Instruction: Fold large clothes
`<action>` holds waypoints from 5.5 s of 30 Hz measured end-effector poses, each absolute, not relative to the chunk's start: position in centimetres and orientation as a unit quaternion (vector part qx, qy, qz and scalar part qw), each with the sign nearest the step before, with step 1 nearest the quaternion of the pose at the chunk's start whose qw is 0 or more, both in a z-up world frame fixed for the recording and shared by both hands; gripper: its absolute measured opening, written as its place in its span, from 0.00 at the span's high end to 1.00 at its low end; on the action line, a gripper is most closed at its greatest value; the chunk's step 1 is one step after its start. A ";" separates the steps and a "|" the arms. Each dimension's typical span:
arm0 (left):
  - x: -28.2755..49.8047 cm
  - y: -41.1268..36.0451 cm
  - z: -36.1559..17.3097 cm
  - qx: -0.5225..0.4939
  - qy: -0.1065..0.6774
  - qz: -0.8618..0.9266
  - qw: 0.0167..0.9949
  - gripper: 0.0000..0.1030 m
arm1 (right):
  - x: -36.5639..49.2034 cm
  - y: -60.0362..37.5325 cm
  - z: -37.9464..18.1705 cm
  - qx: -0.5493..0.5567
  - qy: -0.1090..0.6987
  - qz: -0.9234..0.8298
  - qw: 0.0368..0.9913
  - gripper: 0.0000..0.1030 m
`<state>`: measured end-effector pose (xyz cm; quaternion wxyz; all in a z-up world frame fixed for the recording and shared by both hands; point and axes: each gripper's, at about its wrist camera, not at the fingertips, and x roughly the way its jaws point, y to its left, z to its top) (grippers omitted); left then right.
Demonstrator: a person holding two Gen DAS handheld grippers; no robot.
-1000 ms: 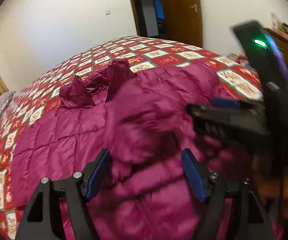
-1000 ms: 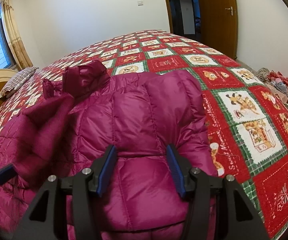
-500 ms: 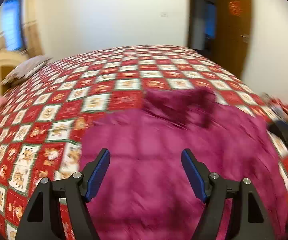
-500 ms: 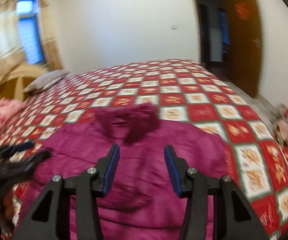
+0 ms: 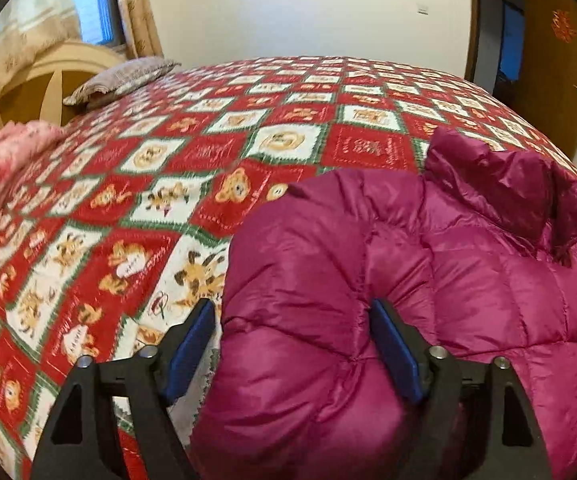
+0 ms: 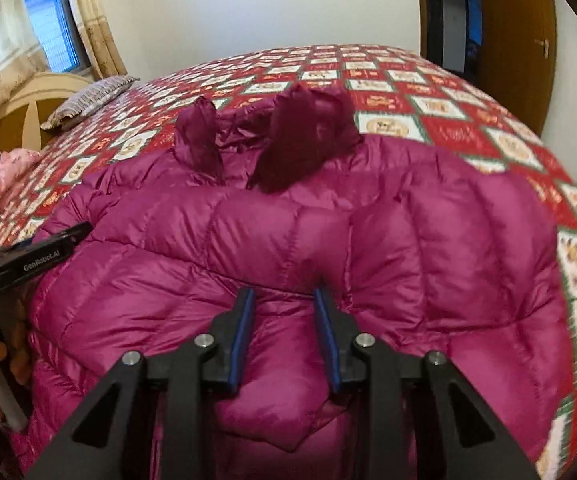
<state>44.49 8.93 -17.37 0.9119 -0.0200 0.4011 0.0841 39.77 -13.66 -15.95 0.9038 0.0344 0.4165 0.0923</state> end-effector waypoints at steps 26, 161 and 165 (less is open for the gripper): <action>39.3 11.7 -16.4 -0.126 0.342 0.061 0.929 0.02 | 50.7 -15.7 -9.0 0.121 0.449 0.049 0.884 0.31; 39.3 3.1 -13.8 -0.079 0.419 -0.051 0.903 0.08 | 44.2 -17.5 -10.7 0.037 0.354 0.034 0.934 0.39; 33.5 5.6 -9.7 -0.084 0.383 -0.106 0.914 0.08 | 37.4 -19.5 -6.6 0.034 0.322 0.046 0.945 0.39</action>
